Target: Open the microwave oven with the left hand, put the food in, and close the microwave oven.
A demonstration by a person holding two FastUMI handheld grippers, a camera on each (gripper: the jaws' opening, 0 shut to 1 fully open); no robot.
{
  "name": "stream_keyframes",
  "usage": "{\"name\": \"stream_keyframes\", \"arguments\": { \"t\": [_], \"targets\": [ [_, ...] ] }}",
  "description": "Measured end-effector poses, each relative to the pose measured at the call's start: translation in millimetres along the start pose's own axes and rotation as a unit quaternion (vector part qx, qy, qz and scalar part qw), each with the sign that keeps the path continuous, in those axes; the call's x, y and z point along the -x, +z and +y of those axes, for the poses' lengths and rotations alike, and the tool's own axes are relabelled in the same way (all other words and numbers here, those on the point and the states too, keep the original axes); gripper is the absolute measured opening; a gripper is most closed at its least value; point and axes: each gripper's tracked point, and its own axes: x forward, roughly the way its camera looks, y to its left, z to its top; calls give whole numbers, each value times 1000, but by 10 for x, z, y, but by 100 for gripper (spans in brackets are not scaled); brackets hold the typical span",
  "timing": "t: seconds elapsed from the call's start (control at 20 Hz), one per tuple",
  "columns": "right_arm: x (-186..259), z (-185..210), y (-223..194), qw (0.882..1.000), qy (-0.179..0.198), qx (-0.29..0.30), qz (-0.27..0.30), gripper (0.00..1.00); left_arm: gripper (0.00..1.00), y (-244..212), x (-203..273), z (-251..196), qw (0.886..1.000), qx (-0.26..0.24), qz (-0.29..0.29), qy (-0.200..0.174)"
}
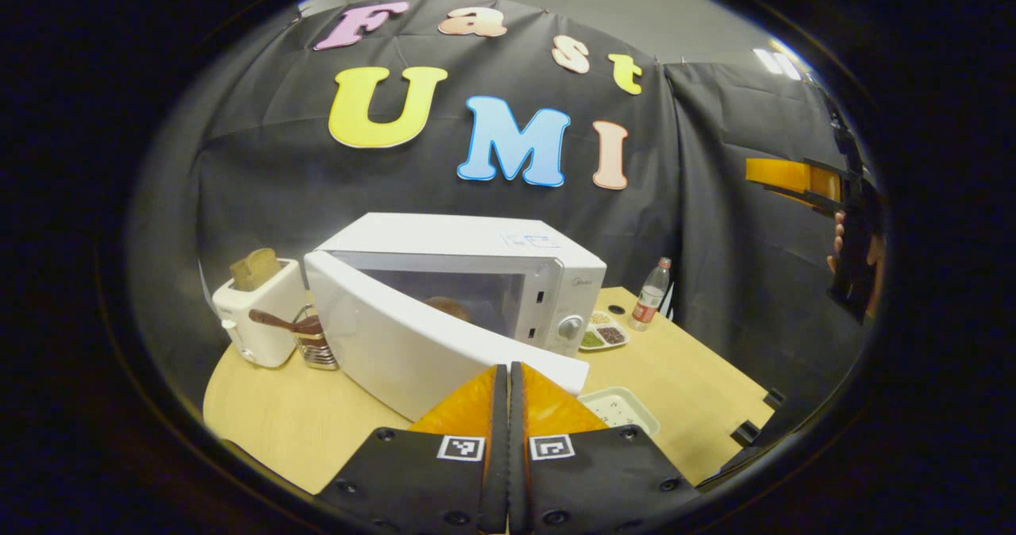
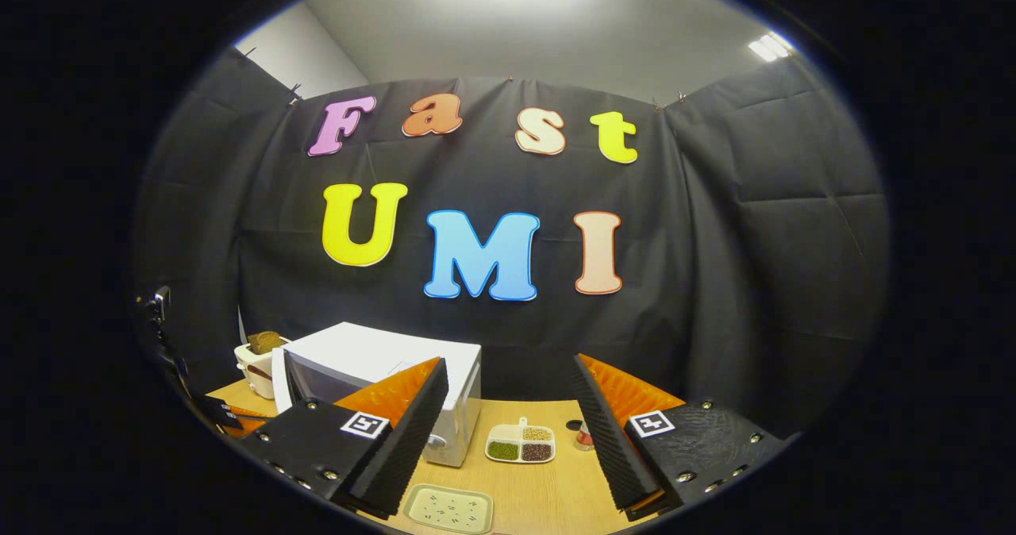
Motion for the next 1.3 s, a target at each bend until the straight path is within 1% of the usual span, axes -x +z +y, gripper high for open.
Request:
{"name": "stream_keyframes", "arguments": {
  "t": [0.15,0.2,0.25,0.3,0.35,0.7,0.85,1.3],
  "targets": [
    [-4,-94,-18,1000,-9,-5,0,94,7,46,-148,-97,1000,4,-1,-4],
    [-7,-113,-30,1000,-10,-7,2,94,5,51,-202,-120,1000,6,-1,-6],
    [-16,-131,-38,1000,-11,-7,2,94,7,56,-260,-143,1000,6,1,-8],
    [-7,-151,-33,1000,-13,-8,3,94,5,59,-315,-169,1000,3,2,-9],
    [-1,-175,-42,1000,-13,-7,2,94,7,75,-356,-200,1000,1,1,-10],
    [-42,-289,-70,1000,-18,-5,6,94,7,216,-723,-323,1000,-7,-1,-22],
    [-53,-331,-117,1000,-18,-5,11,94,7,238,-889,-340,1000,-4,1,-15],
    [-154,-479,-219,999,-30,-14,25,94,7,340,-1319,-465,1000,-7,9,-17]
  ]
}}
